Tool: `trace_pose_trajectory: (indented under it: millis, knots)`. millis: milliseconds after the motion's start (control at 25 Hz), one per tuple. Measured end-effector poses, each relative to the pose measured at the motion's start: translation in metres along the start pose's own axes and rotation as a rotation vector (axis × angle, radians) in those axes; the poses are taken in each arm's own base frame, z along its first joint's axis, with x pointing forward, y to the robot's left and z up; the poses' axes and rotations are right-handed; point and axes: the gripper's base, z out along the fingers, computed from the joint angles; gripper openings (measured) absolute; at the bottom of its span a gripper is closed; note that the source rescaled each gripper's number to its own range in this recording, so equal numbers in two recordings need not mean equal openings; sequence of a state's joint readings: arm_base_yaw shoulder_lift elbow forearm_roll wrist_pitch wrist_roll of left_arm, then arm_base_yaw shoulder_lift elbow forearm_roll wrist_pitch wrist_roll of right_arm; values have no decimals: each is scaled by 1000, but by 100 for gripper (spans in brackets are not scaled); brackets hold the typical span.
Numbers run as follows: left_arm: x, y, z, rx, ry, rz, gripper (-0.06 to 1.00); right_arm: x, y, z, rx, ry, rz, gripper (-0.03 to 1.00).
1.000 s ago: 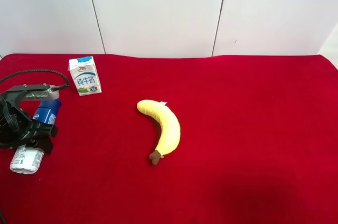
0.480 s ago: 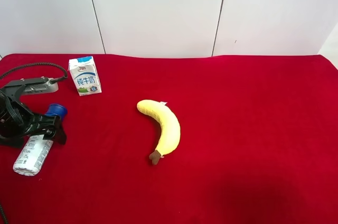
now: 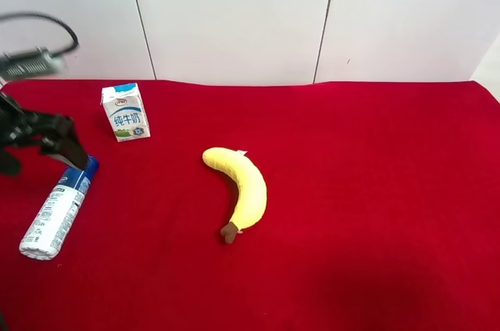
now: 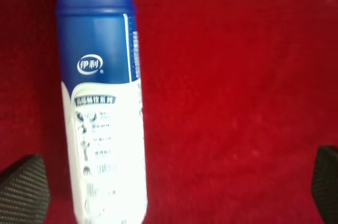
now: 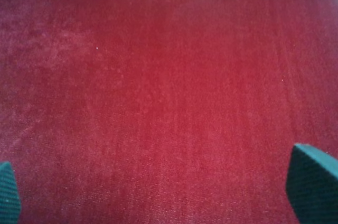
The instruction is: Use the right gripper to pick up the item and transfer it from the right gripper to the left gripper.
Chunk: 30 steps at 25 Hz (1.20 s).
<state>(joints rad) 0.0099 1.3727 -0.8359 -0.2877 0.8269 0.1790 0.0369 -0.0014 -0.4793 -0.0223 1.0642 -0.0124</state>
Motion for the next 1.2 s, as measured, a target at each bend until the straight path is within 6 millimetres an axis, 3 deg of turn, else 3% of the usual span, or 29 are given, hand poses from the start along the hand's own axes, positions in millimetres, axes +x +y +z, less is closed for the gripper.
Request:
trace_pose_trajectory:
  millis: [240,440,600,720,880,1200]
  knots:
    - [28,-6,-74,-97,-167,11,100,0,0,0,0,0,0,100]
    - [71,-14,-132,-130,-376,28,100,0,0,0,0,0,0,100]
    - [110,-19,-163,-129,-505,45,100,0,0,0,0,0,0,100]
    - [141,-20,-169,-130,-540,56,100,0,0,0,0,0,0,100]
    - [182,-18,-164,-132,-565,72,100,0,0,0,0,0,0,100]
    - [239,-18,-171,-137,-811,139,100,0,0,0,0,0,0,100]
